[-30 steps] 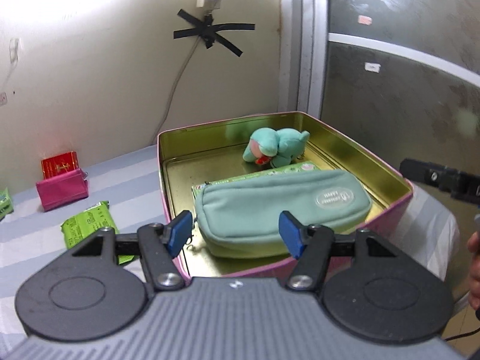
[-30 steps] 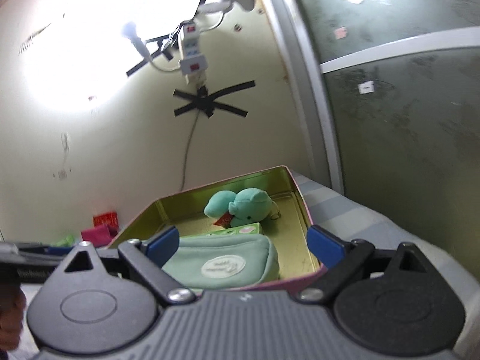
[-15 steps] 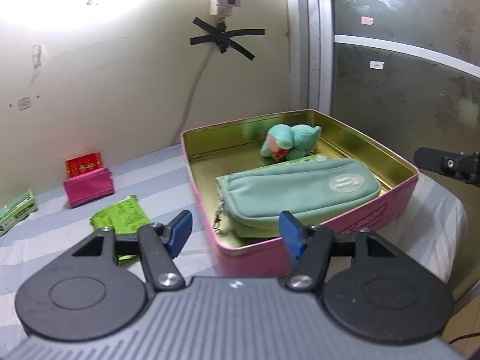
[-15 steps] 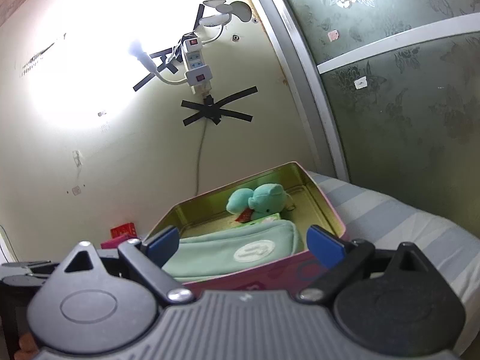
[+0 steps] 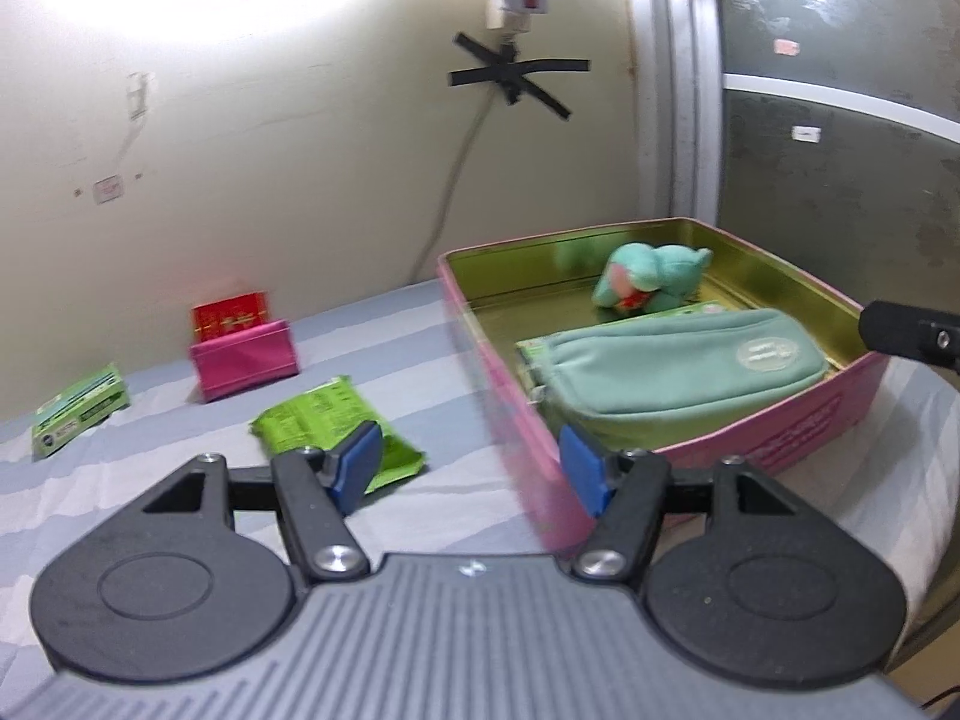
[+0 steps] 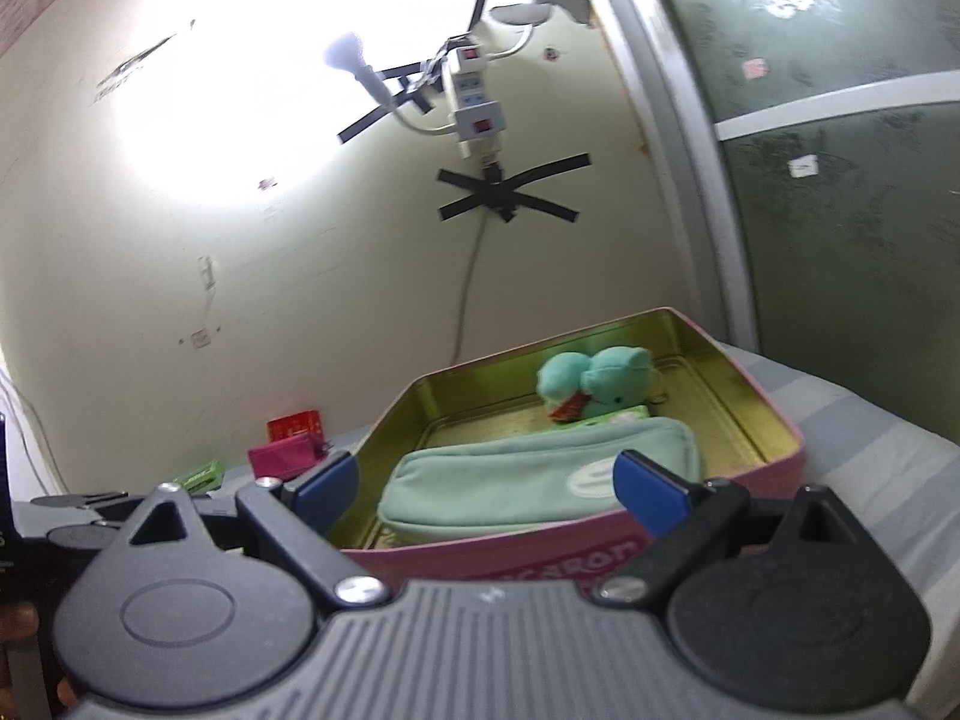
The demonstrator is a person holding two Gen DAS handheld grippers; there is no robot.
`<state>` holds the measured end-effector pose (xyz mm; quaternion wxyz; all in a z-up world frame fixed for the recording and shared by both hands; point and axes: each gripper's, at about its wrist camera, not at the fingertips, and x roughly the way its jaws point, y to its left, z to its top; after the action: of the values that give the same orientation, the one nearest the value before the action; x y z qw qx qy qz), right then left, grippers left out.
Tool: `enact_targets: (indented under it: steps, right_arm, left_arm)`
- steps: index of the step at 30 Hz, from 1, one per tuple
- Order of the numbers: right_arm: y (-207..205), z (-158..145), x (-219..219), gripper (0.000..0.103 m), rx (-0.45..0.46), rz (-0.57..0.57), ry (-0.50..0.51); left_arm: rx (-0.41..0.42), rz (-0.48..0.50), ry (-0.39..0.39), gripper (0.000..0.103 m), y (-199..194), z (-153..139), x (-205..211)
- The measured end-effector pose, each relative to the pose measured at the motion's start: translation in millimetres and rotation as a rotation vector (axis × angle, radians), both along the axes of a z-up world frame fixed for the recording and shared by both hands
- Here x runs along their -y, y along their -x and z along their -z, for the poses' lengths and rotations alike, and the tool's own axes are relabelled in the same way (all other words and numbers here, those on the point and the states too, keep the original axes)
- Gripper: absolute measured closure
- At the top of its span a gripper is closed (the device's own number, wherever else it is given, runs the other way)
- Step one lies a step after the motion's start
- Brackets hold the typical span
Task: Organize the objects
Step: 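Move both tools toward the lime-green wet-wipe packet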
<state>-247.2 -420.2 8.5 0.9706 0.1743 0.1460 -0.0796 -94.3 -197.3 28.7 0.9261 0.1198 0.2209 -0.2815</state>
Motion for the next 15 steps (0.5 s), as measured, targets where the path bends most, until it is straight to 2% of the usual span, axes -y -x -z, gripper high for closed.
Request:
enact_targets:
  steps: [8,15]
  right_arm:
    - [-31,-4,-37,0.008,-0.01,-0.082,0.024]
    - [-69,-4,-85,0.008,-0.048,-0.212,0.087]
  left_arm:
    - [-0.009,-0.117,-0.007,0.035,-31,12,-48]
    - [-0.051,-0.264,-0.022,0.035,-73,38,-103]
